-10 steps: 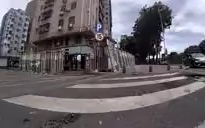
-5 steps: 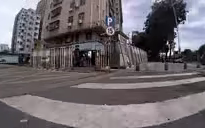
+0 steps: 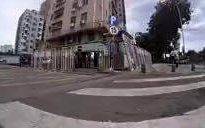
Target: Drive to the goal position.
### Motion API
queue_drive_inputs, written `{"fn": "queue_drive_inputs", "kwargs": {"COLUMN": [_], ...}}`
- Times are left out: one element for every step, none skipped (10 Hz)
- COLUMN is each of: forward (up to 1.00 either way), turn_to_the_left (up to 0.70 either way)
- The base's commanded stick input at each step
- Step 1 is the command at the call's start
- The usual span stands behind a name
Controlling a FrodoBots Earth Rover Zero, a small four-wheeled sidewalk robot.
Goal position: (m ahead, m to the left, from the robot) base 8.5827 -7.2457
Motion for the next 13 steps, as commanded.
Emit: {"fn": "queue_drive_inputs", "kwargs": {"forward": [0.70,0.70,0.70,0.70,0.70,0.70,0.70,0.70,0.70,0.70,0.70,0.70,0.70], "turn_to_the_left": [0.14,0.03,0.00,0.00,0.00,0.00,0.00,0.00,0.00,0.00,0.00,0.00,0.00]}}
